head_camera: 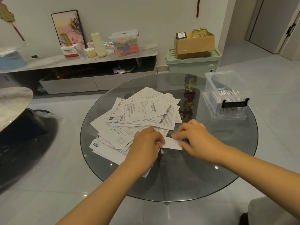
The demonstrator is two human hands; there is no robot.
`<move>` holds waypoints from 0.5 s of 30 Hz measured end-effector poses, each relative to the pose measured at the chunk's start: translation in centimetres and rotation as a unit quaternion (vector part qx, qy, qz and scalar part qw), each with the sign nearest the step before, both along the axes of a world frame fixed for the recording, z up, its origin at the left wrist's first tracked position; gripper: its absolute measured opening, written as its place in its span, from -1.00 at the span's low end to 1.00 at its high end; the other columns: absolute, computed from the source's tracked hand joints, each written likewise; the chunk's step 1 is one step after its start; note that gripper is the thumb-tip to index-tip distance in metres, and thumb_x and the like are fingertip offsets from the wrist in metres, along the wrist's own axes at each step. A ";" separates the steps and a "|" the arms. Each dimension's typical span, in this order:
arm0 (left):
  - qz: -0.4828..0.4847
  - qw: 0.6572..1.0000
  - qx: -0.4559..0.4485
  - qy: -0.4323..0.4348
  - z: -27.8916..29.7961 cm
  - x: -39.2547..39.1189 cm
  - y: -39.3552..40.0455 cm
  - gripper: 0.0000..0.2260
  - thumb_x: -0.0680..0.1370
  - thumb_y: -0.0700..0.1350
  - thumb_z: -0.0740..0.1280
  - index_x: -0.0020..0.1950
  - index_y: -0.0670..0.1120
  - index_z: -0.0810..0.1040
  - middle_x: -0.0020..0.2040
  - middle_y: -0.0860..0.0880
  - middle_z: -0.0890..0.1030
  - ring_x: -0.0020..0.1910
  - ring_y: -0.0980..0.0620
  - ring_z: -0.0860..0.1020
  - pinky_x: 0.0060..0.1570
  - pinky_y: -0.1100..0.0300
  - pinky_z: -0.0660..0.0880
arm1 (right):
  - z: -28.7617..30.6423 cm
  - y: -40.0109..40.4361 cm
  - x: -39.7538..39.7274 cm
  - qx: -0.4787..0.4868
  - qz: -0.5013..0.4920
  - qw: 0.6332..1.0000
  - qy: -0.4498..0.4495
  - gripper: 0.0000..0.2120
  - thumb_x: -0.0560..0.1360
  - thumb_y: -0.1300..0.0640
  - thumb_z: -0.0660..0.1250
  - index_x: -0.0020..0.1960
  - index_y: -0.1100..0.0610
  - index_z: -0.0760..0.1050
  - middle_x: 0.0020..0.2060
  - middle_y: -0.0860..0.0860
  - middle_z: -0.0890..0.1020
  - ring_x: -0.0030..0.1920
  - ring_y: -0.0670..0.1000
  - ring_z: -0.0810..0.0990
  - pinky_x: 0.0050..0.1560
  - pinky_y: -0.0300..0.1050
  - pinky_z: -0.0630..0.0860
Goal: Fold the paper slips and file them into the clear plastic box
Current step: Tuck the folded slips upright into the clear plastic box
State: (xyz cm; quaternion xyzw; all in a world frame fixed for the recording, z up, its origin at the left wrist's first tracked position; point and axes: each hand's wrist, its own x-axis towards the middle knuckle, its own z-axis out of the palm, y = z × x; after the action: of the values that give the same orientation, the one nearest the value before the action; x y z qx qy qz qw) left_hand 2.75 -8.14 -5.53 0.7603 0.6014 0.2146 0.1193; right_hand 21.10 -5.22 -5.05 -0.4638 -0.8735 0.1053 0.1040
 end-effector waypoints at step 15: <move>-0.159 0.985 -0.011 0.063 0.9 0.0 -1.8 -0.60 0.44 0.22 0.27 0.21 0.09 0.58 0.26 0.18 0.51 0.22 0.26 0.35 0.18 0.36 0.06 | 0.6 -3.0 2.6 0.070 0.156 0.985 -0.016 -0.76 0.40 -0.14 0.25 -0.08 -0.10 0.63 -0.16 -0.18 0.59 -0.12 -0.08 0.53 -0.17 -0.23 0.48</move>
State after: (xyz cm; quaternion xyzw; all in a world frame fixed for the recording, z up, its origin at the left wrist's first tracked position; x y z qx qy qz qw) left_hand 2.75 -9.94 -4.65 0.8571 0.4811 0.1377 0.1221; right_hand 23.72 -8.24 -4.47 -0.3152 -0.9419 0.0515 0.1040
